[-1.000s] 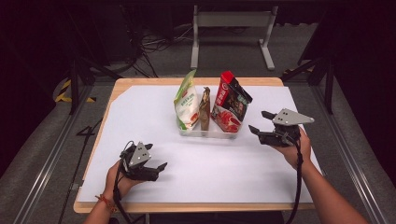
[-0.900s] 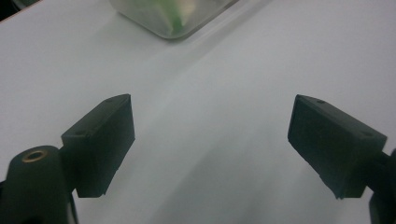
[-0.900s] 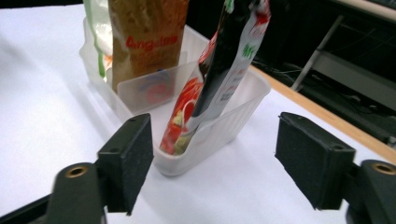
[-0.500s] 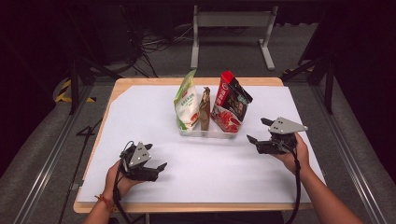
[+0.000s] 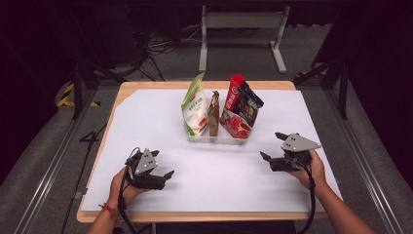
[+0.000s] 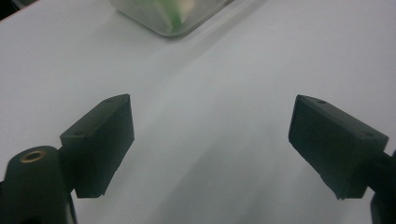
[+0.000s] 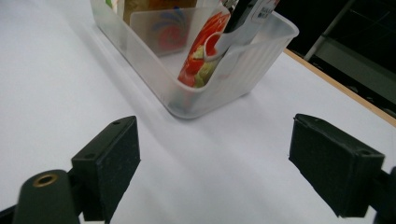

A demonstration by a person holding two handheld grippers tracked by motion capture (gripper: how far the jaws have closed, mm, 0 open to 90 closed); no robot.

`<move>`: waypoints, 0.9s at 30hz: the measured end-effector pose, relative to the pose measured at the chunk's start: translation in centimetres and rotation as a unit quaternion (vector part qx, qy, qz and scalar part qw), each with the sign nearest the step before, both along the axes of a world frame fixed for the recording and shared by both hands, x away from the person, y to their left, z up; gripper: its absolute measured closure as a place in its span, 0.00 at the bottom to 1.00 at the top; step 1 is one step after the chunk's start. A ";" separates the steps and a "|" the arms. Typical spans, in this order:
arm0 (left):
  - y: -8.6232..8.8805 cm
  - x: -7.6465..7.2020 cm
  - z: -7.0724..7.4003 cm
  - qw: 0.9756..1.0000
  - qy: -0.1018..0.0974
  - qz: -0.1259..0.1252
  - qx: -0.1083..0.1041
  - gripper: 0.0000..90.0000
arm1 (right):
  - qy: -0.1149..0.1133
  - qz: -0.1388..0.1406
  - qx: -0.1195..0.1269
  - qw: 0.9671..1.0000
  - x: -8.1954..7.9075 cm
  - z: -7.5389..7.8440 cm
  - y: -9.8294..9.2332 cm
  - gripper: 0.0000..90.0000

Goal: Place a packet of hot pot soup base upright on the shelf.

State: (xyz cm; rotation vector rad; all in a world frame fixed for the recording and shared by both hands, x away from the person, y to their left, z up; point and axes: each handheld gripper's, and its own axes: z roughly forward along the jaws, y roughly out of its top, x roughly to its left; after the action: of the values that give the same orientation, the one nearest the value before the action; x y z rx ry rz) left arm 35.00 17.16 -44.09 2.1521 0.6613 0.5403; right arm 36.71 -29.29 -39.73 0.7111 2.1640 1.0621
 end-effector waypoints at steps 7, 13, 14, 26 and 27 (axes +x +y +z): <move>-0.1 0.0 -0.1 1.000 0.002 -0.001 0.003 0.17 | 0.000 0.001 -0.008 1.000 -0.9 -0.8 -0.8 0.17; -0.2 0.0 -0.1 1.000 0.001 -0.003 0.006 0.17 | 0.002 0.004 -0.013 1.000 -1.6 -1.2 -1.5 0.15; -0.2 0.0 -0.1 1.000 0.002 -0.003 0.006 0.17 | 0.000 0.004 -0.014 1.000 -1.7 -1.3 -1.5 0.16; -0.2 0.0 -0.1 1.000 0.002 -0.003 0.006 0.17 | 0.006 0.001 -0.029 1.000 -3.1 -2.1 -2.8 0.15; -0.3 0.0 -0.1 1.000 0.001 -0.003 0.007 0.17 | 0.006 0.000 -0.028 1.000 -3.2 -2.2 -2.9 0.15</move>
State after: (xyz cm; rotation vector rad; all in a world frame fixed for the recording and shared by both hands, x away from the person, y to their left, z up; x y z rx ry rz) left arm 34.97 16.91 -44.22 2.1667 0.6532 0.5400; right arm 33.46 -32.22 -41.92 0.6928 2.1953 0.9960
